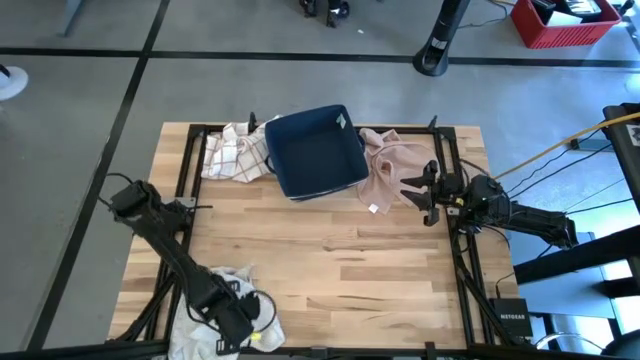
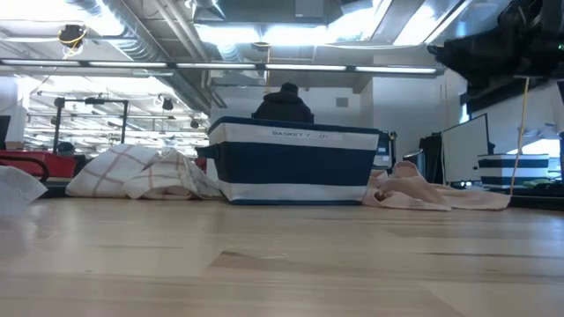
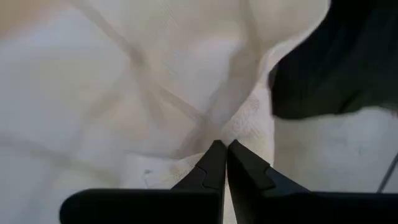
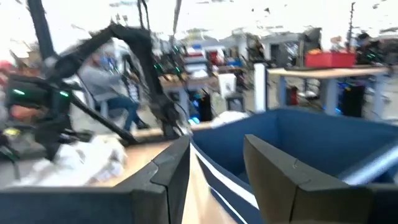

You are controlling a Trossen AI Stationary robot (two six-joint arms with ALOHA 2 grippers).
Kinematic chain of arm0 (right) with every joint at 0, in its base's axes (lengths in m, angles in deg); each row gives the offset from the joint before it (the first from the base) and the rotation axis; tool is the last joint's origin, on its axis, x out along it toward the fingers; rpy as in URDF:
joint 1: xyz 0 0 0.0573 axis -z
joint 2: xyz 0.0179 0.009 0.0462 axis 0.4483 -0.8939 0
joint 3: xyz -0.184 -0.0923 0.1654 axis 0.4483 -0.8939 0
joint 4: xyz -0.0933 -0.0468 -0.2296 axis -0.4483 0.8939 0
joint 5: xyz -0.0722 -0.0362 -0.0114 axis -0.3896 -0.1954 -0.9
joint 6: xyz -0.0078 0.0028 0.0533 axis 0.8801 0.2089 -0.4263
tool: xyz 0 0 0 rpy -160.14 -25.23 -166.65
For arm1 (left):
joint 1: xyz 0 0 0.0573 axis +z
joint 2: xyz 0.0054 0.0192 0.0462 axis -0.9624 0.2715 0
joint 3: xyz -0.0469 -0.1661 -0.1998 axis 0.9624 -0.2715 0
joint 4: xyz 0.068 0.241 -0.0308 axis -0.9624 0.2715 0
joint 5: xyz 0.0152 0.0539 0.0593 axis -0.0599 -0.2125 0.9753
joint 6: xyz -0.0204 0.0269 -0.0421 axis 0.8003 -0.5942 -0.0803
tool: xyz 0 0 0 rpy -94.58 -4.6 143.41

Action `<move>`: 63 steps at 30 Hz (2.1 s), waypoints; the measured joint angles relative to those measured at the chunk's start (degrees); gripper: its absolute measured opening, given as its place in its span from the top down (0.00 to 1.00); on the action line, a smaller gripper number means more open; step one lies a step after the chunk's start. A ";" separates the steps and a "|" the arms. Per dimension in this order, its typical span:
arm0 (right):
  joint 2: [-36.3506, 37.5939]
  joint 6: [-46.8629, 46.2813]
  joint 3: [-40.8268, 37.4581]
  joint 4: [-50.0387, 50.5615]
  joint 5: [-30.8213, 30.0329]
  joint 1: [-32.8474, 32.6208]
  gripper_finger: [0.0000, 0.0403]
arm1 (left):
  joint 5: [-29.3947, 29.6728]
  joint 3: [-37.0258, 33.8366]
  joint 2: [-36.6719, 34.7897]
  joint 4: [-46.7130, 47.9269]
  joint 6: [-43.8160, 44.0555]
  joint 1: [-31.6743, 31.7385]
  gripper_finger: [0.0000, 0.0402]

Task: Fold towel
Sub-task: Fold the white with gray pattern towel on the table

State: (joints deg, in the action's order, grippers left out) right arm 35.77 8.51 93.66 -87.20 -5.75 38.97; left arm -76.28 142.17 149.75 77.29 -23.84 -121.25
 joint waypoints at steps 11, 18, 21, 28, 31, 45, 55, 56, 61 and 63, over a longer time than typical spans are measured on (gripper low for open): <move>-6.83 -0.80 1.44 -7.41 5.47 0.00 0.62 | 20.60 11.61 -11.82 17.33 -12.82 10.36 1.00; -19.31 -0.48 9.63 -7.19 7.08 0.00 0.62 | 34.48 18.03 -15.32 16.90 -29.57 18.35 1.00; -25.48 0.13 14.25 -7.03 7.36 0.00 0.62 | 39.15 20.74 -15.35 16.47 -36.23 21.48 1.00; -39.41 0.53 22.21 -6.88 7.34 0.01 0.62 | 46.68 23.25 -15.30 8.12 -49.98 27.84 1.00; -44.89 0.55 24.56 -6.68 7.36 0.02 0.62 | 50.28 23.45 -15.30 2.77 -55.46 29.97 1.00; -61.33 1.46 34.55 4.20 19.51 -3.33 0.37 | 58.33 23.47 -15.30 -11.32 -67.70 37.14 1.00; -69.56 -1.51 34.55 3.41 -0.75 -15.92 0.42 | 58.49 23.47 -15.28 -11.68 -66.59 38.97 0.99; -70.75 -2.55 34.55 2.49 -1.29 -16.69 0.43 | 58.47 23.47 -15.28 -11.78 -66.72 38.97 0.99; -76.40 -8.12 34.57 -5.05 -1.99 -20.69 0.44 | 58.47 23.47 -15.28 -11.74 -66.57 38.97 0.99; -78.80 -10.07 34.57 -8.21 -4.16 -21.85 0.44 | 58.47 23.47 -15.28 -11.73 -66.56 38.97 0.99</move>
State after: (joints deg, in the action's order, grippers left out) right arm -43.03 -1.56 128.23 -95.41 -9.91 17.12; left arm -17.81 165.64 134.47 65.57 -90.40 -82.28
